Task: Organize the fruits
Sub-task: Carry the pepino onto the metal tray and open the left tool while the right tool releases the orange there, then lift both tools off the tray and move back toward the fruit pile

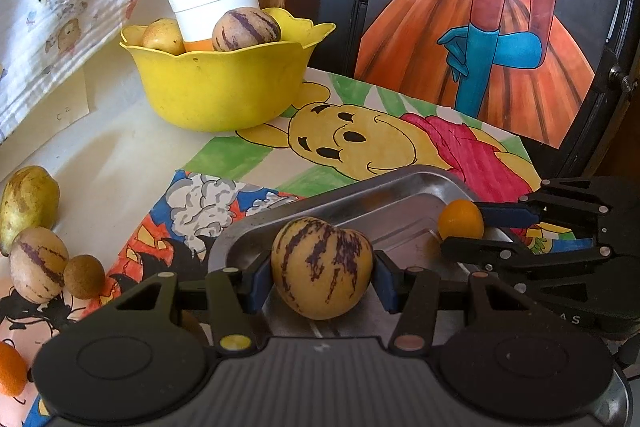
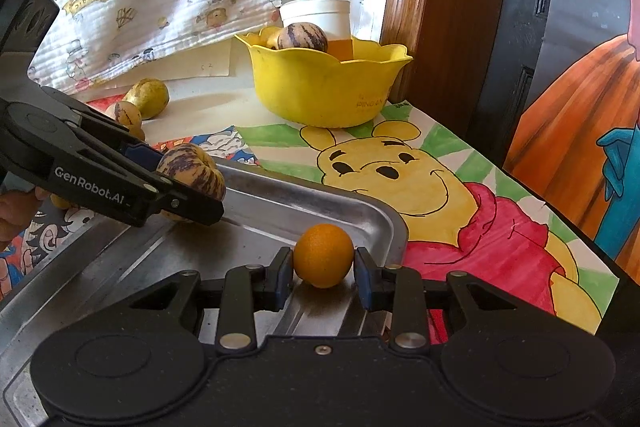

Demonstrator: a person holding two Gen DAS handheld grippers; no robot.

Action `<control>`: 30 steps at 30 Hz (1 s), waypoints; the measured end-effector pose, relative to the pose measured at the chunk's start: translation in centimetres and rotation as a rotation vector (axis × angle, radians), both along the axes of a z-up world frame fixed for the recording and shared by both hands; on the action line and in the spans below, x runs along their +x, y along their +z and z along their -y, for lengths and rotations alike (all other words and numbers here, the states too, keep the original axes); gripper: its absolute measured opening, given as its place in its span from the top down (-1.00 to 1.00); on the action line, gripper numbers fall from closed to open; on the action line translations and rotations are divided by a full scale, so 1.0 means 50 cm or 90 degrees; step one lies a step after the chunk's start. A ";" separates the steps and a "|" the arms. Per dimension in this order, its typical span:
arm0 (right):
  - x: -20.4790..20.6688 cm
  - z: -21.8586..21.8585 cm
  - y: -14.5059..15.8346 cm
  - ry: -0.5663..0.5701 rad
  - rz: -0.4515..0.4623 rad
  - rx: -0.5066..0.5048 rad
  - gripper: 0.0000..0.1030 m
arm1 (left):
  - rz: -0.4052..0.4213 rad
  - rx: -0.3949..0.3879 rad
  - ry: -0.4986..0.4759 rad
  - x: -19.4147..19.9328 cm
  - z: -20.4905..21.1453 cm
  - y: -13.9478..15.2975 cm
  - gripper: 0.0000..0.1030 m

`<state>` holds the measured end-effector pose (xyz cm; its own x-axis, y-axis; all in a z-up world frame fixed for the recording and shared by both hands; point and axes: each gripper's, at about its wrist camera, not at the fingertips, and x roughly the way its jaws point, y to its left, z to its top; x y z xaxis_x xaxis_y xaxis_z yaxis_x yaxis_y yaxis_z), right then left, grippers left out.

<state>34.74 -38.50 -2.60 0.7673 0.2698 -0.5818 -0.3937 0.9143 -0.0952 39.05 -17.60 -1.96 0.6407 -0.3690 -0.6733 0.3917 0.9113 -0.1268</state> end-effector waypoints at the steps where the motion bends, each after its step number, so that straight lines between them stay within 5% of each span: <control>1: 0.000 0.000 0.000 -0.001 0.001 0.000 0.32 | 0.000 0.001 -0.001 0.000 0.001 0.000 -0.10; 11: -0.011 0.000 0.000 0.000 0.006 0.002 0.16 | 0.015 -0.007 0.008 -0.007 -0.006 0.013 -0.28; 22: -0.082 0.004 0.065 -0.014 0.039 0.015 -0.51 | 0.099 -0.019 0.061 -0.087 -0.040 0.105 -0.92; 30: -0.174 -0.006 0.138 -0.021 0.073 0.046 -0.90 | 0.150 -0.028 0.094 -0.189 -0.078 0.170 -0.99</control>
